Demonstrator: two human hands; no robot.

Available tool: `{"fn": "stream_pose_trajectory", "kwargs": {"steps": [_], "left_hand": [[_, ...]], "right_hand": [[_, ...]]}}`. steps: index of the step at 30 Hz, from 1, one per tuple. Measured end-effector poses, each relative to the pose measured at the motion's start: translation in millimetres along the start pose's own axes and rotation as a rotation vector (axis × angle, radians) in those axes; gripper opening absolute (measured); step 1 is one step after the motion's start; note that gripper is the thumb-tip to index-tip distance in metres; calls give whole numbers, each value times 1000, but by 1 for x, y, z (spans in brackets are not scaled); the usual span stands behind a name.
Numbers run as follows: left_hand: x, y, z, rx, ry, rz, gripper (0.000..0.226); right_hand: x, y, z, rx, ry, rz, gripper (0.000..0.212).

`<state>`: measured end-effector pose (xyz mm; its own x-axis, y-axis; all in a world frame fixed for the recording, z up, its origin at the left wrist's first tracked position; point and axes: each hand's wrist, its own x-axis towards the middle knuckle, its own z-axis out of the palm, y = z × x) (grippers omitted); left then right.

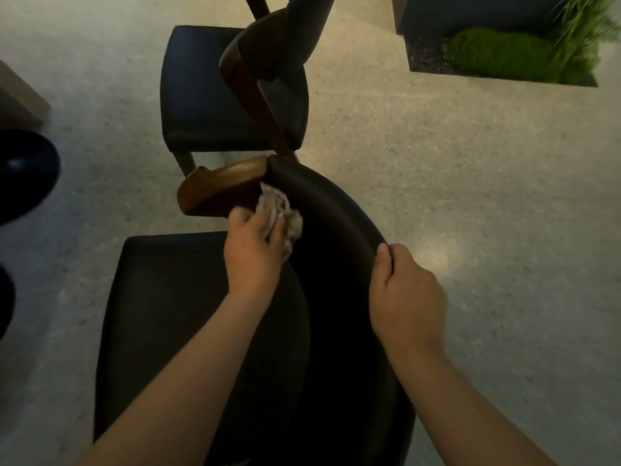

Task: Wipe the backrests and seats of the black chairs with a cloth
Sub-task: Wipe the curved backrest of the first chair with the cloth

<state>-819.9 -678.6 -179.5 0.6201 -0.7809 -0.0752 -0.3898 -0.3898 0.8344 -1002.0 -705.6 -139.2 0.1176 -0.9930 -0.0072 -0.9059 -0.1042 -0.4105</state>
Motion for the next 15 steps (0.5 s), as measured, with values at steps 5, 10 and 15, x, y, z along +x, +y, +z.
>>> {"fn": "stream_pose_trajectory", "kwargs": {"steps": [5,10,15], "left_hand": [[-8,-5,-9,101,-19,37,31],[36,34,-6,162,130,135,49],[57,36,13,216,227,183,43]], "right_hand": [[0,0,0,17,-5,7,44],[-1,-1,0,11,5,8,42],[0,0,2,21,15,3,47]]}}
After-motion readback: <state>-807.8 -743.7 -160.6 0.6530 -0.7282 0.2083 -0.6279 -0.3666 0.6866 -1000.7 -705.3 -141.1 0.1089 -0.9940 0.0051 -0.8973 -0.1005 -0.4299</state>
